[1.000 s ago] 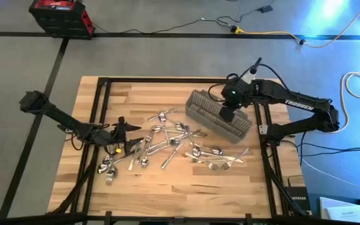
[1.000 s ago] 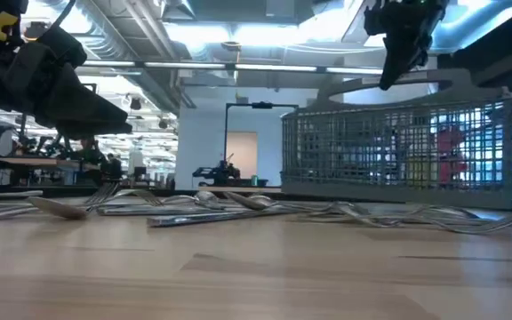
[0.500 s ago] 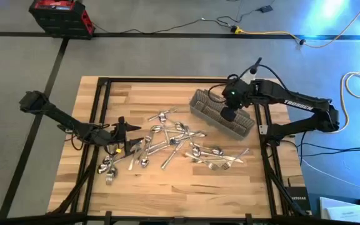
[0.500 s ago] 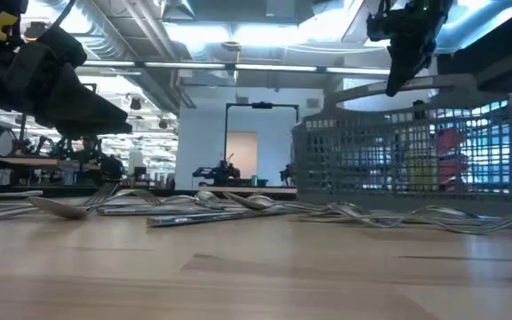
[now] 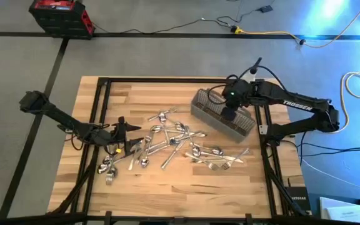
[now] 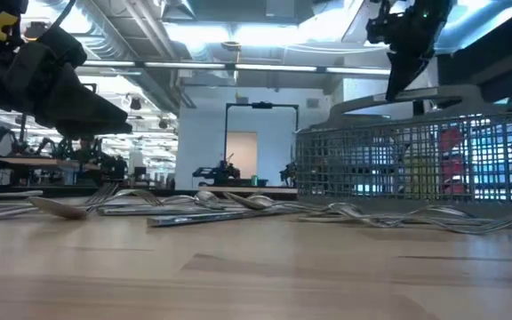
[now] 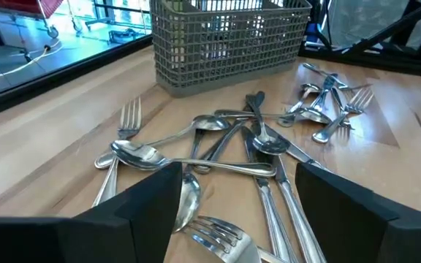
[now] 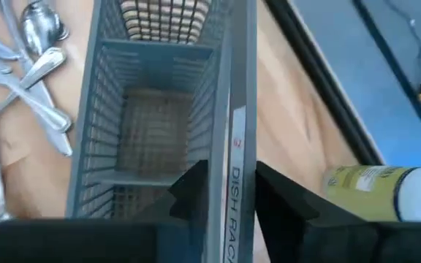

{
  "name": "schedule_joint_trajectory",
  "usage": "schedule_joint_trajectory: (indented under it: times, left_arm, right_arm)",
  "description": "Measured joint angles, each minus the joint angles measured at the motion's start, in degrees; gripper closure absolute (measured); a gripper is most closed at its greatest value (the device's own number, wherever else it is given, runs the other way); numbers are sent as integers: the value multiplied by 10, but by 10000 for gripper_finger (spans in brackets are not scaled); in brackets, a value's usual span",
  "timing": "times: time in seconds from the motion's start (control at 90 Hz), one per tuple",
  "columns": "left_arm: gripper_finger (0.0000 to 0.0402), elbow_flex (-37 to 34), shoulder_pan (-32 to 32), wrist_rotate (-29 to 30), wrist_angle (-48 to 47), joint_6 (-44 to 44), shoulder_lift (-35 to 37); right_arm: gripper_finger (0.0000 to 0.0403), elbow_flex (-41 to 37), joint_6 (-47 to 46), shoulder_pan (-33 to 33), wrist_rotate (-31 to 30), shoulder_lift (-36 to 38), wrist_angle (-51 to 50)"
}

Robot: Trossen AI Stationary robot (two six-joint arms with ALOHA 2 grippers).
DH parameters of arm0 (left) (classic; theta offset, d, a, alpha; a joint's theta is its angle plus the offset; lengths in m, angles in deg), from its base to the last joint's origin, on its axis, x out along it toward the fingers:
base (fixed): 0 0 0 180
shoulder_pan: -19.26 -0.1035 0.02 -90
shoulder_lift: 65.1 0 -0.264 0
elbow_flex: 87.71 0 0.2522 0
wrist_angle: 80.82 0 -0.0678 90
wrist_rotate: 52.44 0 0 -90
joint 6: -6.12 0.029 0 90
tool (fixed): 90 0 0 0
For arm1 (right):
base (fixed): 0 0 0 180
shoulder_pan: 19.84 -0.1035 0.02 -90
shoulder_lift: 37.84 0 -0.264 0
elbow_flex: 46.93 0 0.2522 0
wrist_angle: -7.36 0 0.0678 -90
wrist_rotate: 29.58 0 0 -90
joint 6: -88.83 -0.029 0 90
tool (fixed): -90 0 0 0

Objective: Sort silverware
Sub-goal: Move the gray silverware organizer to the middle right of the table, then put the silver spoon into the gray silverware organizer

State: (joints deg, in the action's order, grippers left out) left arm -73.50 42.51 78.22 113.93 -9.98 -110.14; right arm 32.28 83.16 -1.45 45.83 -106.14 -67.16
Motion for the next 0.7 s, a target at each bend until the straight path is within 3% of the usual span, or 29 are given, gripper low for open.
schedule_joint_trajectory:
  times: [0.367,0.7]
  left_arm:
    - [148,0,0,0,0,0,0]
    - [148,0,0,0,4,0,0]
  right_arm:
    - [207,0,20,0,-9,0,11]
    - [194,27,45,0,-74,0,21]
